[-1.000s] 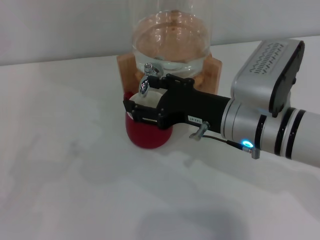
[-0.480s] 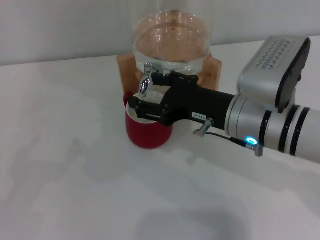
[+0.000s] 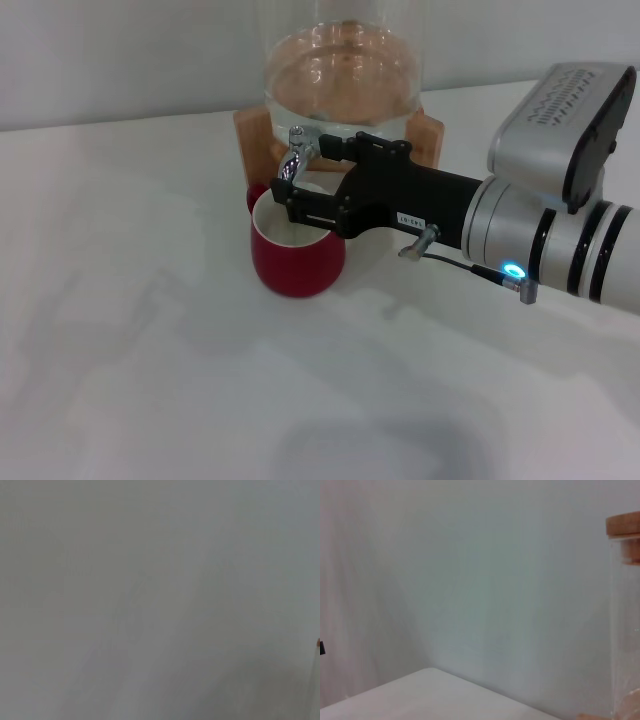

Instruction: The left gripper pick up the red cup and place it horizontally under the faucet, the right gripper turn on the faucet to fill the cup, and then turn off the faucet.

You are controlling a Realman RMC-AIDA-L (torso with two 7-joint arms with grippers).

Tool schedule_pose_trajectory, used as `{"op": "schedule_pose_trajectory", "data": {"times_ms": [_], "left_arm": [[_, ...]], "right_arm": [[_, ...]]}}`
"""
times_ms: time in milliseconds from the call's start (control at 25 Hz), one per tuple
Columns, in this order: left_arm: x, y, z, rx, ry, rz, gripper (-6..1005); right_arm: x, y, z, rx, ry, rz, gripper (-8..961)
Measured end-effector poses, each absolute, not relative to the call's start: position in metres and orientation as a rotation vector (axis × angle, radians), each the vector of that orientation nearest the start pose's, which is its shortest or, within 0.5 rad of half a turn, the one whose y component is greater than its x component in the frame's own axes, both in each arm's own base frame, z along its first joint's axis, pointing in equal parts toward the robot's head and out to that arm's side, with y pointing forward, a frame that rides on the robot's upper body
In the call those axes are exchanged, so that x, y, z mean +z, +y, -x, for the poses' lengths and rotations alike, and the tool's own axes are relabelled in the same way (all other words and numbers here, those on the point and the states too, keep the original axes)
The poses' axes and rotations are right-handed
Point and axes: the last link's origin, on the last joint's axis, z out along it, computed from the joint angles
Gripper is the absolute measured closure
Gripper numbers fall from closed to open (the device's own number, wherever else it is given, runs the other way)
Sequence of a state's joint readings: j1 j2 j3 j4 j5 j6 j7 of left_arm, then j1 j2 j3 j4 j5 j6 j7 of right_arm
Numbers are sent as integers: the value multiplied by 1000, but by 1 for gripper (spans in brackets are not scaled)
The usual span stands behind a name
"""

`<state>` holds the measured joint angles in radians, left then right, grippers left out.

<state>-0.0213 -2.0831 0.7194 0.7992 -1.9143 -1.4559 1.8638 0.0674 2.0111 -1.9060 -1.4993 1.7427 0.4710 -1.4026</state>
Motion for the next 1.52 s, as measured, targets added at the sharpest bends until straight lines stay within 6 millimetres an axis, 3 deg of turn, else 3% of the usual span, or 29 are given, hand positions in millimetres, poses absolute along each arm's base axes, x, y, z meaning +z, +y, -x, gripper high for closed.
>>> {"op": "schedule_pose_trajectory", "data": {"times_ms": [960,1200,1520], "left_arm": [[106,238,355,-1015,-717,1816,118],[107,238,355,-1012,-713,1812,118],[107,240,355,-1012,-709,1813,118]], "right_arm": [[-26,306,-147,774,543,2357,158],[-18,301,-146,839,555,2397,157],[5,304,-168,850,614,2326,158]]}}
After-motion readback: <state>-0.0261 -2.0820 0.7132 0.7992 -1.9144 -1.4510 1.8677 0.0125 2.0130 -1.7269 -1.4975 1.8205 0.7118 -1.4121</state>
